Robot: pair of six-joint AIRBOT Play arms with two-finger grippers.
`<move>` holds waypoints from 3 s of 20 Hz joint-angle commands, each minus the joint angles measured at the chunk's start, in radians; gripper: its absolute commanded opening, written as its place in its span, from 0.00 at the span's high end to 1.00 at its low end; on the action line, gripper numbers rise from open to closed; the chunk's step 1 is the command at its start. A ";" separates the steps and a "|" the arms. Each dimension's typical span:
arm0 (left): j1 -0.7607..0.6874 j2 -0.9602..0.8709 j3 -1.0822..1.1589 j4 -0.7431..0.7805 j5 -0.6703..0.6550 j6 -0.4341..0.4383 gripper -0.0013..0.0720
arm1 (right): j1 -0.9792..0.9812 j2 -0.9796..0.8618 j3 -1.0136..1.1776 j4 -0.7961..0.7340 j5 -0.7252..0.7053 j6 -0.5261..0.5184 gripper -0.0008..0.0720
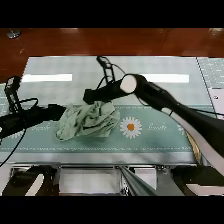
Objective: Fold the shirts.
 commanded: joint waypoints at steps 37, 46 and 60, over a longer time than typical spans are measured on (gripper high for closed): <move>-0.064 -0.599 0.115 -0.533 0.002 0.342 0.94 | -0.155 0.393 -0.862 0.317 -0.202 -0.063 0.14; -0.064 -0.600 0.114 -0.534 -0.035 0.342 0.94 | -0.119 0.056 -0.513 0.354 -0.142 -0.069 0.56; 0.167 -0.487 0.563 -0.534 -0.249 0.300 0.94 | -0.451 0.337 0.228 -0.080 0.242 -0.065 0.95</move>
